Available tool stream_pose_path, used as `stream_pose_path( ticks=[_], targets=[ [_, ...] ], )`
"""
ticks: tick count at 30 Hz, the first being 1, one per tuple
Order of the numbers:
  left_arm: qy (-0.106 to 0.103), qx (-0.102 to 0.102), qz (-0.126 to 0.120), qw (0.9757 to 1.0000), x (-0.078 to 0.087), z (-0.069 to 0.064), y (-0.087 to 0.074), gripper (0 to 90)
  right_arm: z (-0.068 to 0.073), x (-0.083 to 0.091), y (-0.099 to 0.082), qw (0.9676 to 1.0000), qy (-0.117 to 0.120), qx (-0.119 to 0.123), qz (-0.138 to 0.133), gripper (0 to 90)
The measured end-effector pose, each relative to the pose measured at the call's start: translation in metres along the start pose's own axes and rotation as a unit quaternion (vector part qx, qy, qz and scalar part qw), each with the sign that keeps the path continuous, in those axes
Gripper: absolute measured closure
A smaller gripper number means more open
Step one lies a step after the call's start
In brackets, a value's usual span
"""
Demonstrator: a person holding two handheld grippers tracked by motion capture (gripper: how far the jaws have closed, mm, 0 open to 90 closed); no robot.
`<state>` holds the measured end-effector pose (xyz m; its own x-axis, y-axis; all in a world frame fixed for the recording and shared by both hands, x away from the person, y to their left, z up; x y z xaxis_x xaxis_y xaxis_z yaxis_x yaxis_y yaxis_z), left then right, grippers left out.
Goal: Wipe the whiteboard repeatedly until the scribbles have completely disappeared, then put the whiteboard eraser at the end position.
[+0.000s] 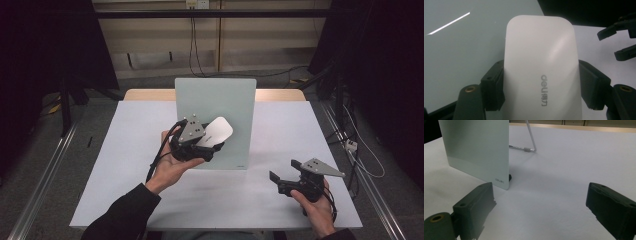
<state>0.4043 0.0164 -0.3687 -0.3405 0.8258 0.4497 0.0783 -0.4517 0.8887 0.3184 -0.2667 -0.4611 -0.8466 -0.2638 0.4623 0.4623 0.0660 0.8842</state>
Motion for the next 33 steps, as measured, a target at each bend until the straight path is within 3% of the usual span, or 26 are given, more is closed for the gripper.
stream_pose_path(
  ticks=[5, 24, 33],
  targets=[
    [-0.007, -0.008, 0.014, 0.9998, 0.003, -0.005, -0.003, 31.1, 0.0, 0.0, 0.0, 1.0, 0.0, 0.0, 0.0, 7.6],
    [-0.042, 0.024, 0.037, 0.9981, 0.014, -0.009, -0.028, 31.1, 0.0, -0.001, 0.001, 1.0, 0.0, -0.001, 0.0, 7.6],
    [-0.069, 0.001, 0.072, 0.995, 0.01, -0.015, -0.037, 31.1, 0.0, -0.004, 0.001, 0.9999, 0.003, -0.01, 0.004, 7.6]
  ],
)
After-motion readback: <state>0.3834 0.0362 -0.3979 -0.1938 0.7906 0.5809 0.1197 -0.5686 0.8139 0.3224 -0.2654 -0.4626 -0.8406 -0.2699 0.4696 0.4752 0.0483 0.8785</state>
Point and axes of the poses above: each handheld gripper's, and its own axes: x roughly backward along the jaws, y roughly out of its top, z roughly to its left, the point moved 5 cm from there along -x, roughly forward along the jaws, and after that the axes turned 9 degrees about -y, right-handed, at the moved point
